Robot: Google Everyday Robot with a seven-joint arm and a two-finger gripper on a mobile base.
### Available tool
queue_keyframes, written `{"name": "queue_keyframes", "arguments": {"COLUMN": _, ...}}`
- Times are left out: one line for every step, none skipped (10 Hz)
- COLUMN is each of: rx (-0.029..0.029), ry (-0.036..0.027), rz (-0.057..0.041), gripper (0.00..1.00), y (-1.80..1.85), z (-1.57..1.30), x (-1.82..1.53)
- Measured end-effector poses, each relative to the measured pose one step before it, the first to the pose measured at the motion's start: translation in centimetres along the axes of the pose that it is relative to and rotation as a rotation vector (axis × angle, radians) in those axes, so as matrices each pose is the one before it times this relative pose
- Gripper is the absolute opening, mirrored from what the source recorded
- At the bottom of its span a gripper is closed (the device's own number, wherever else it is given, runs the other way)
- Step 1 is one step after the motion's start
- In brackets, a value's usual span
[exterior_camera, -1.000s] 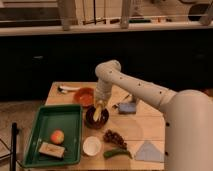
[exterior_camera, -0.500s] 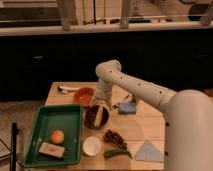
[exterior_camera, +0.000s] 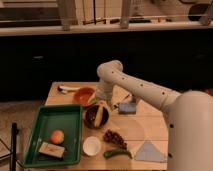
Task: Place banana in purple bowl
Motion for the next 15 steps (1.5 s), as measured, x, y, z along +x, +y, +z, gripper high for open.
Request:
{"name": "queue_keyframes", "arguments": {"rx": 0.00319, "ry": 0.00683, "rz": -0.00126, "gripper": 0.8, "y": 0.07, "z": -0.195, "x": -0.01}}
{"name": "queue_keyframes", "arguments": {"rx": 0.0033, "ry": 0.00668, "rz": -0.00284, "gripper": 0.8, "y": -0.02, "z": -0.154, "x": -0.049}}
{"name": "queue_keyframes", "arguments": {"rx": 0.00256, "ry": 0.00472, "rz": -0.00167, "gripper": 0.8, "y": 0.005, "z": -0.123, "x": -0.03}}
{"name": "queue_keyframes", "arguments": {"rx": 0.00312, "ry": 0.00514, "rz": -0.00035, "gripper": 0.8, "y": 0.09, "z": -0.134, "x": -0.003}}
{"name": "queue_keyframes", "arguments": {"rx": 0.00036, "ry": 0.00053, "rz": 0.00126, "gripper": 0.8, "y": 0.074, "z": -0.027, "x": 0.022}}
{"name": "queue_keyframes", "arguments": {"rx": -0.00003, "ry": -0.00046, "rz": -0.00075, "gripper": 0.8, "y": -0.036, "z": 0.019, "x": -0.021}}
{"name": "queue_keyframes", "arguments": {"rx": -0.00023, "ry": -0.00048, "rz": -0.00186, "gripper": 0.8, "y": -0.109, "z": 0.032, "x": -0.022}}
{"name": "queue_keyframes", "arguments": {"rx": 0.00006, "ry": 0.00007, "rz": -0.00033, "gripper": 0.8, "y": -0.022, "z": -0.01, "x": -0.004}}
{"name": "queue_keyframes", "arguments": {"rx": 0.00009, "ry": 0.00012, "rz": 0.00088, "gripper": 0.8, "y": 0.054, "z": -0.009, "x": 0.009}}
{"name": "queue_keyframes", "arguments": {"rx": -0.00012, "ry": -0.00011, "rz": -0.00017, "gripper": 0.8, "y": -0.008, "z": 0.006, "x": -0.005}}
{"name": "queue_keyframes", "arguments": {"rx": -0.00005, "ry": -0.0002, "rz": -0.00081, "gripper": 0.8, "y": -0.049, "z": 0.016, "x": -0.007}}
{"name": "queue_keyframes", "arguments": {"rx": 0.00002, "ry": 0.00003, "rz": 0.00007, "gripper": 0.8, "y": 0.004, "z": -0.006, "x": -0.002}}
{"name": "queue_keyframes", "arguments": {"rx": -0.00003, "ry": -0.00007, "rz": 0.00039, "gripper": 0.8, "y": 0.026, "z": 0.003, "x": 0.002}}
{"name": "queue_keyframes", "arguments": {"rx": -0.00005, "ry": -0.00011, "rz": -0.0004, "gripper": 0.8, "y": -0.026, "z": 0.004, "x": -0.005}}
{"name": "queue_keyframes", "arguments": {"rx": -0.00001, "ry": -0.00002, "rz": 0.00011, "gripper": 0.8, "y": 0.007, "z": 0.002, "x": 0.001}}
